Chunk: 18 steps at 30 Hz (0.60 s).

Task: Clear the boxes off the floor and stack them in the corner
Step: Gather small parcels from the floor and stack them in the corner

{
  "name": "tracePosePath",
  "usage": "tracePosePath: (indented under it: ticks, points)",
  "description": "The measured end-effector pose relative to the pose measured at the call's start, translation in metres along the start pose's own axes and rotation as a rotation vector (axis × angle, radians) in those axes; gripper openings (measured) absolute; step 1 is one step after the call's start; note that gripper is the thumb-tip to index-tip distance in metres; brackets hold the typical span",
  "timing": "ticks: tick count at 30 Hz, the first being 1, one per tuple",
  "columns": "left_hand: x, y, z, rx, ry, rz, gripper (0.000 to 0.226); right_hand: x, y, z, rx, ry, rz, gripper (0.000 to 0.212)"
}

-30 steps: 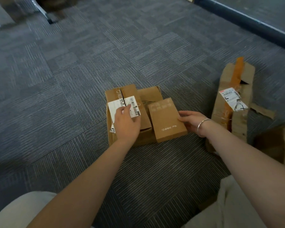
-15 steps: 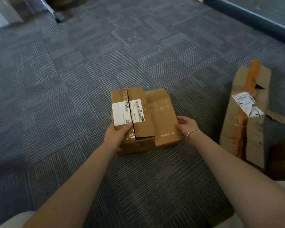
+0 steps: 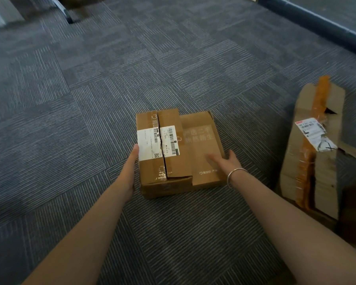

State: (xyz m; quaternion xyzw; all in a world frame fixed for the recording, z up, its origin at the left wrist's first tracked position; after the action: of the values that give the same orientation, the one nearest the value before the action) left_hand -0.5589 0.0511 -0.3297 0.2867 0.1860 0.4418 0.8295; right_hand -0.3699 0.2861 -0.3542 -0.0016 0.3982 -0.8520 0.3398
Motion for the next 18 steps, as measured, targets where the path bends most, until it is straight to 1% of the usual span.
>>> tracePosePath:
  ticks: [1, 3, 4, 7, 11, 13, 15, 18]
  points:
    - [0.000, -0.003, -0.003, -0.031, -0.026, 0.037, 0.102, 0.001, 0.002, -0.001, 0.020, -0.018, 0.003, 0.109]
    - [0.004, -0.004, -0.002, -0.060, -0.091, 0.098, 0.073, 0.002, 0.003, -0.002, 0.031, -0.041, 0.040, 0.112]
    - [0.008, -0.006, -0.003, -0.071, -0.138, 0.112, 0.065, 0.003, 0.004, -0.003, 0.036, -0.053, 0.055, 0.112]
    - [0.013, -0.007, -0.003, -0.081, -0.174, 0.098, 0.062, 0.007, 0.003, -0.003, 0.038, -0.091, 0.078, 0.113]
    - [0.014, -0.004, 0.001, -0.129, -0.157, 0.083, 0.065, 0.009, -0.001, -0.001, 0.044, -0.097, 0.074, 0.110]
    - [0.013, -0.001, 0.001, -0.126, -0.151, 0.077, 0.062, 0.011, -0.006, 0.002, 0.031, -0.104, 0.058, 0.114]
    - [0.011, 0.006, 0.005, -0.115, -0.130, 0.076, 0.055, 0.013, -0.016, 0.006, 0.002, -0.112, 0.042, 0.119]
    - [0.011, 0.025, 0.014, -0.076, -0.136, 0.103, 0.052, 0.013, -0.037, 0.016, -0.033, -0.140, 0.032, 0.120]
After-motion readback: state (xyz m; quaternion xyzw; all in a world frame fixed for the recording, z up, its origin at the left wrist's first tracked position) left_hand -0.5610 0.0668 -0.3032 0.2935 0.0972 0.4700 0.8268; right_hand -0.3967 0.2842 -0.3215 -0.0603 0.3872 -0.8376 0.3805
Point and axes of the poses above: each hand's wrist, its own z-axis away from the middle knuckle, its own x-axis out of the palm, y = z × x, the point moved 7 cm from there along -z, towards the middle knuckle, and after that the axes turned 5 degrees about -z, right-handed, at the moved point
